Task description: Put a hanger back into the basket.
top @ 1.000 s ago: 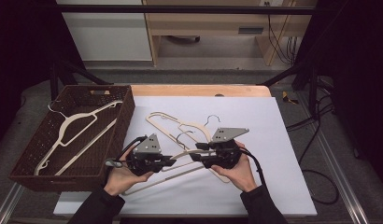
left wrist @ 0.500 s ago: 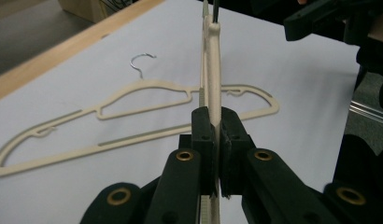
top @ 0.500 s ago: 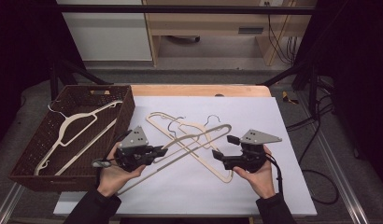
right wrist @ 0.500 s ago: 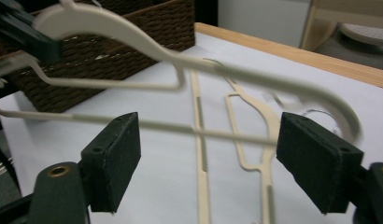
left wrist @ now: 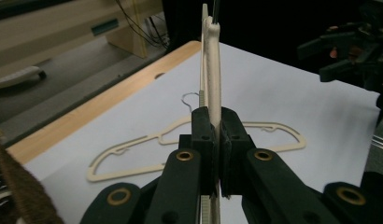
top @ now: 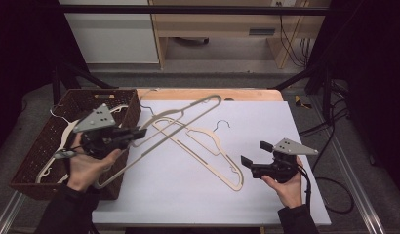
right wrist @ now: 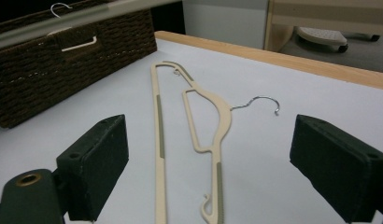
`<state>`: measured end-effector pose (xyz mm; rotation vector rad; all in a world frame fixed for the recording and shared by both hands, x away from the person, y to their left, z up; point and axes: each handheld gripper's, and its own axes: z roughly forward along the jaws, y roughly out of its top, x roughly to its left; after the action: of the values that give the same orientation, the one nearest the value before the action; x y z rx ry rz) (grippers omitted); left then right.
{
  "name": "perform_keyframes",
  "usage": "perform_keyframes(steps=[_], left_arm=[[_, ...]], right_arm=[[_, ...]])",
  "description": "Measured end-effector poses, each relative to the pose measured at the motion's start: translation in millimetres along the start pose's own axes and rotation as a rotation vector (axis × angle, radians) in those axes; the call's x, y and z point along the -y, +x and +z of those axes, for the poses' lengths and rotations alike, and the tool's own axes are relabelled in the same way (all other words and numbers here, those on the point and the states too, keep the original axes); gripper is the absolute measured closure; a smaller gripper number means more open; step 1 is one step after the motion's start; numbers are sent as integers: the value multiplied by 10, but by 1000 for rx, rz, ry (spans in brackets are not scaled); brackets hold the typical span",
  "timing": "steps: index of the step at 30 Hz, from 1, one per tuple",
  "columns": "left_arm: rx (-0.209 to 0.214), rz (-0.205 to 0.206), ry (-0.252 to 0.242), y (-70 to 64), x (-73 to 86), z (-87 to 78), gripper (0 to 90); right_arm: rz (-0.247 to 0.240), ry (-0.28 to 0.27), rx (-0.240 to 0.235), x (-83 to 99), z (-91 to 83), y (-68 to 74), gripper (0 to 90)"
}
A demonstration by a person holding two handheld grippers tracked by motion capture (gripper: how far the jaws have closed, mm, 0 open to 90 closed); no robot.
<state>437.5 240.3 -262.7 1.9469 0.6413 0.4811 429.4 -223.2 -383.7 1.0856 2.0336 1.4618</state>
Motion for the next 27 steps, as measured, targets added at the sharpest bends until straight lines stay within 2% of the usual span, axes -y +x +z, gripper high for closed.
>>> perform_keyframes(steps=[2,3,4,7,8,10,12,13,17,18,20,22,25,26,27], left_arm=[[-26,-2,-12,91,-17,-103,864],[-53,-5,-22,190,-23,-203,864],[-53,-5,-22,190,-23,-203,864],[-94,-17,-32,415,5,-378,864],[-94,-17,-32,415,5,-378,864],[-113,-34,-33,535,43,-443,864],[-134,-44,-29,649,92,-498,864],[-150,-56,-32,752,151,-549,863],[-164,-80,-45,933,275,-640,863],[-164,-80,-45,933,275,-640,863],[-186,-84,-31,1077,376,-691,863],[-193,-92,-28,1122,411,-702,863],[-211,-117,-15,1303,550,-751,863],[-211,-117,-15,1303,550,-751,863],[-218,-126,0,1392,611,-775,863]], right_arm=[[11,-8,11,16,-49,-36,114],[7,-7,13,23,-66,-52,113],[7,-7,13,23,-66,-52,113],[15,-11,22,42,-99,-80,108],[15,-11,22,42,-99,-80,108],[20,-12,25,49,-107,-94,107],[17,-9,27,52,-116,-106,104],[22,-15,29,48,-121,-105,103],[18,-17,34,45,-137,-112,103],[18,-17,34,45,-137,-112,103],[19,-17,32,46,-135,-115,101],[20,-16,29,46,-132,-113,100],[20,-17,27,46,-120,-107,100],[13,-11,28,50,-120,-110,99],[14,-11,25,51,-116,-110,99]])
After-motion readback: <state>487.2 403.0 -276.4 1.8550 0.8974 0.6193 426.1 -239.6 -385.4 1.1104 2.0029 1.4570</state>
